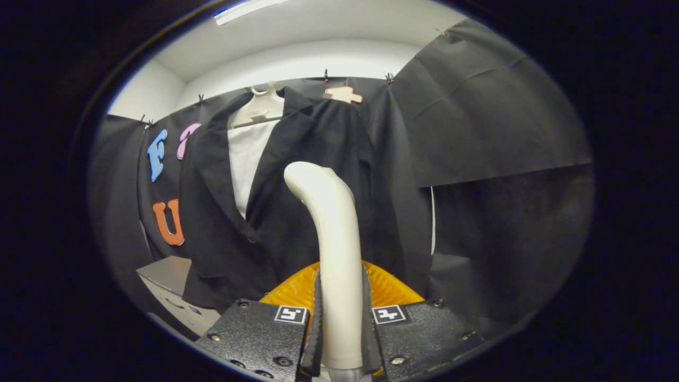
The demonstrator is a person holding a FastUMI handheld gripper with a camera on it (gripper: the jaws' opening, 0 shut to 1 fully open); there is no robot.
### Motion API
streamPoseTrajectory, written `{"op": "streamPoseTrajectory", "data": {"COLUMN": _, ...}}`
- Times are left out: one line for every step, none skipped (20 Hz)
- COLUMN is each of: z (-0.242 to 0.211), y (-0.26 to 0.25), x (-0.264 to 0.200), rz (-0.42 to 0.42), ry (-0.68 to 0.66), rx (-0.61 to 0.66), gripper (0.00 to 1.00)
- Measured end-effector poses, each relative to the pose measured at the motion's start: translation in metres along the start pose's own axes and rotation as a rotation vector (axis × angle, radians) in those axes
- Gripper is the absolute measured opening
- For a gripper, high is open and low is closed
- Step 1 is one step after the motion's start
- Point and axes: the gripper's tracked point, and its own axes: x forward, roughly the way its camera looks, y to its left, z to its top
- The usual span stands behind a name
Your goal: Iron the clothes twice with a garment steamer, once on the left side and once on the right side.
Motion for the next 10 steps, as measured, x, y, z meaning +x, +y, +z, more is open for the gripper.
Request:
{"op": "streamPoseTrajectory", "data": {"z": -0.009, "y": -0.003, "x": -0.001, "rz": -0.009, "ry": 0.015, "rx": -0.006, "gripper": 0.32}}
{"op": "streamPoseTrajectory", "data": {"z": -0.018, "y": -0.004, "x": -0.002, "rz": -0.014, "ry": 0.029, "rx": -0.006, "gripper": 0.32}}
{"op": "streamPoseTrajectory", "data": {"z": -0.027, "y": -0.005, "x": -0.005, "rz": -0.015, "ry": 0.045, "rx": -0.006, "gripper": 0.32}}
{"op": "streamPoseTrajectory", "data": {"z": -0.035, "y": -0.005, "x": -0.007, "rz": -0.012, "ry": 0.058, "rx": -0.007, "gripper": 0.32}}
{"op": "streamPoseTrajectory", "data": {"z": -0.046, "y": -0.006, "x": -0.009, "rz": -0.014, "ry": 0.072, "rx": -0.009, "gripper": 0.32}}
{"op": "streamPoseTrajectory", "data": {"z": -0.056, "y": -0.008, "x": -0.012, "rz": -0.021, "ry": 0.084, "rx": -0.013, "gripper": 0.32}}
{"op": "streamPoseTrajectory", "data": {"z": -0.064, "y": -0.01, "x": -0.016, "rz": -0.029, "ry": 0.095, "rx": -0.016, "gripper": 0.32}}
{"op": "streamPoseTrajectory", "data": {"z": -0.073, "y": -0.012, "x": -0.02, "rz": -0.032, "ry": 0.106, "rx": -0.018, "gripper": 0.32}}
{"op": "streamPoseTrajectory", "data": {"z": -0.083, "y": -0.013, "x": -0.022, "rz": -0.036, "ry": 0.121, "rx": -0.019, "gripper": 0.32}}
{"op": "streamPoseTrajectory", "data": {"z": -0.093, "y": -0.014, "x": -0.025, "rz": -0.036, "ry": 0.134, "rx": -0.021, "gripper": 0.32}}
